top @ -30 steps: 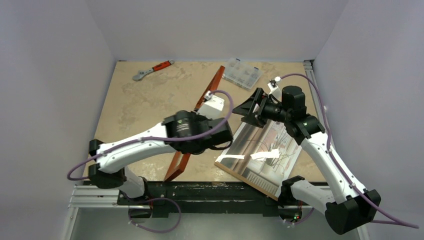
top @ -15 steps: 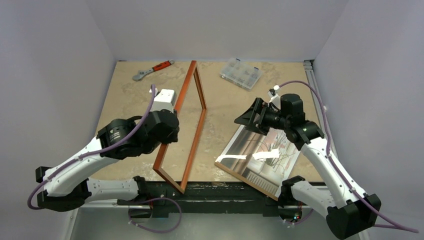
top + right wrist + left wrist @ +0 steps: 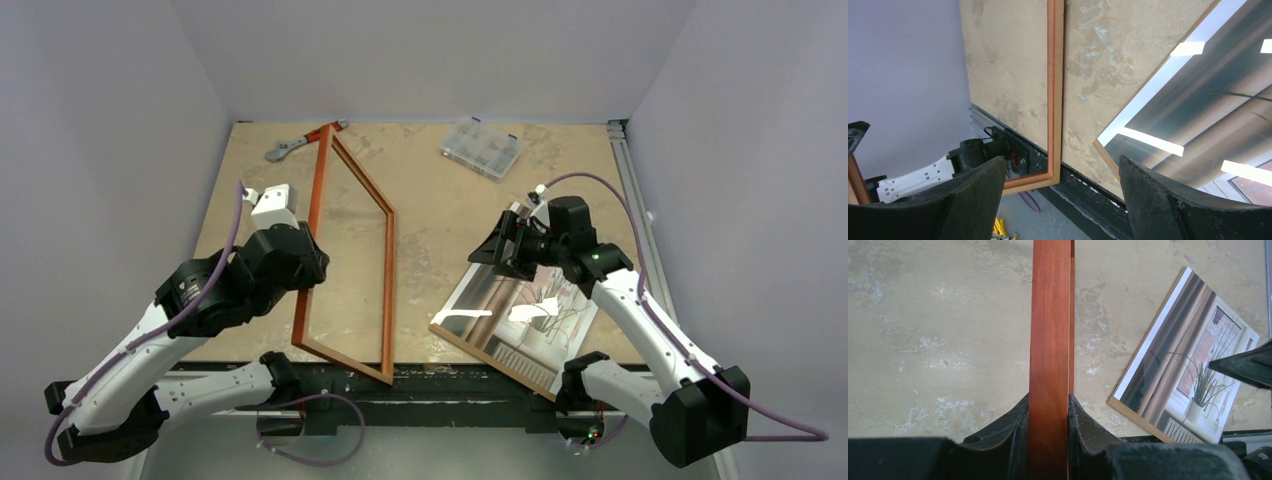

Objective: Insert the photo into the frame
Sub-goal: Turn over the photo frame at the center of the board.

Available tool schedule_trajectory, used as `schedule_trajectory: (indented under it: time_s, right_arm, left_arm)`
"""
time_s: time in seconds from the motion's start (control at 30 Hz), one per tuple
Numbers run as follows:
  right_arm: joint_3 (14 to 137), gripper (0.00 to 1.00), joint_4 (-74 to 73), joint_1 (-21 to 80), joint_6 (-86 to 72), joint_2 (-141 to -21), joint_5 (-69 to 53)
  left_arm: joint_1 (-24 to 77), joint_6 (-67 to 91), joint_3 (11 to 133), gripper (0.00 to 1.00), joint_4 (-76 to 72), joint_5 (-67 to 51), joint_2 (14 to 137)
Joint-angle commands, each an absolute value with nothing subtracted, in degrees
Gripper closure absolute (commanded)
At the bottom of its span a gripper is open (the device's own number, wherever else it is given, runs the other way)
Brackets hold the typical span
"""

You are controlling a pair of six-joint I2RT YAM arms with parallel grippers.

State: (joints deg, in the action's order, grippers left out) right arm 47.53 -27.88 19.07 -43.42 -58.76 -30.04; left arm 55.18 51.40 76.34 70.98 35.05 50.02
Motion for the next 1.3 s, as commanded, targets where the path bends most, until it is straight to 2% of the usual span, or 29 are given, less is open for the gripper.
schedule_trajectory:
  time_s: [0.0, 0.53, 0.93, 1.07, 1.27]
  right_arm:
    - [45.44, 0.18, -25.78, 18.96, -41.07, -59.76, -30.24]
    - [39.61, 0.19, -20.62, 19.05, -37.02, -65.03, -31.17]
    - [44.96, 0.23, -14.57, 24.01, -32.86, -80.48, -34.67]
    - [46.51, 0.26, -9.4, 27.36, -35.52, -86.02, -33.59]
    - [49.13, 0.4, -3.19, 30.7, -38.67, -96.12, -34.21]
  left_arm:
    - [50.03, 47.5, 71.6, 1.0, 69.86, 34.79, 51.21]
    - [28.74, 29.36, 63.69, 1.0, 57.69, 23.69, 58.43]
    - [19.58, 21.56, 59.52, 1.0, 52.09, 17.0, 61.59]
    - [18.23, 20.37, 59.41, 1.0, 52.09, 16.34, 62.2]
    - [17.76, 19.86, 58.79, 1.0, 52.56, 15.74, 61.6]
